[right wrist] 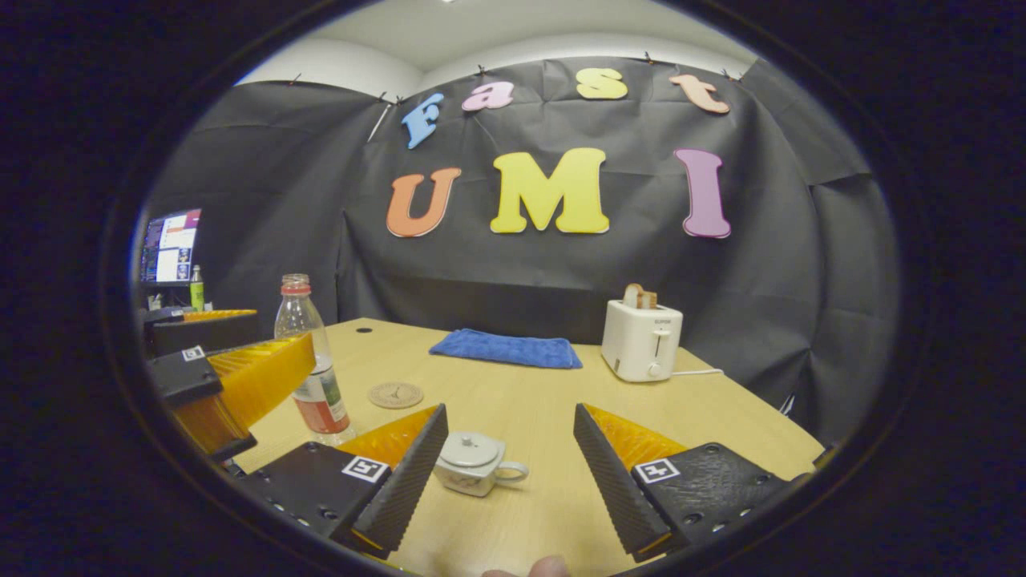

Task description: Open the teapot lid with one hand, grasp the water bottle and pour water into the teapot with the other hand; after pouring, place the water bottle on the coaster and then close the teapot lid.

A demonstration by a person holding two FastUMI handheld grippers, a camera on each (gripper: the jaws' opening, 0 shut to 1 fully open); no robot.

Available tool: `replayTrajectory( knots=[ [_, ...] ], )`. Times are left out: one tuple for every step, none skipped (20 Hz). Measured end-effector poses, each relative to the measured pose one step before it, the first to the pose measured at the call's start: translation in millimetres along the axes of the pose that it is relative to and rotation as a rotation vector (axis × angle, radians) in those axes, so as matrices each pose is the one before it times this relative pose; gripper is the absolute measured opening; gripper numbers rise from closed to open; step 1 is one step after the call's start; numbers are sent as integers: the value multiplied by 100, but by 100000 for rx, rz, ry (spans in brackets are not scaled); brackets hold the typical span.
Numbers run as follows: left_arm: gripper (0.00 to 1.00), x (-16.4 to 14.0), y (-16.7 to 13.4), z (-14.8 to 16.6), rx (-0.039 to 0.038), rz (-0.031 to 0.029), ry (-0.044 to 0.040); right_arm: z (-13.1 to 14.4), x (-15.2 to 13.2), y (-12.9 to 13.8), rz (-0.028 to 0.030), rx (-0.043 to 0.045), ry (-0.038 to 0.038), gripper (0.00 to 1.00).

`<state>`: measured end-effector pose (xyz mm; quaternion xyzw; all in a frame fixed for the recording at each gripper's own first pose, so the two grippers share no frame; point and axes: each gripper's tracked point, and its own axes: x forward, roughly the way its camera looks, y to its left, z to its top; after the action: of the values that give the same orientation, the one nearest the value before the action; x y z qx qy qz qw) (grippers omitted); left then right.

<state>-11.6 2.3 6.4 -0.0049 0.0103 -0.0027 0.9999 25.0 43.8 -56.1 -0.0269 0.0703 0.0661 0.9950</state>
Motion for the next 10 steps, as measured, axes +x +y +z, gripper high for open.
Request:
replayTrajectory(
  knots=[
    [98,-90,347,155,9,760,-235,-317,423,247,446,-288,983,95],
    [98,-20,235,203,-229,455,-470,-241,526,296,371,-297,542,95],
    [98,-35,202,79,-474,384,-305,-145,452,261,427,-590,438,97],
    [98,-50,146,17,-304,299,126,-260,523,375,370,-901,624,97],
    [98,-4,128,-39,-228,236,169,-262,541,250,622,-1096,1078,97],
    [98,-38,277,26,104,354,106,-266,579,325,745,-812,809,97],
    [98,-75,178,-21,321,397,125,-200,409,237,682,-615,1092,97],
    [98,-59,261,-65,301,486,23,-254,512,296,982,-209,711,95],
    [98,-33,187,-40,131,467,67,-173,217,191,674,-155,853,96],
    [98,-34,289,-17,15,351,158,-185,349,198,171,117,654,90]
  ],
)
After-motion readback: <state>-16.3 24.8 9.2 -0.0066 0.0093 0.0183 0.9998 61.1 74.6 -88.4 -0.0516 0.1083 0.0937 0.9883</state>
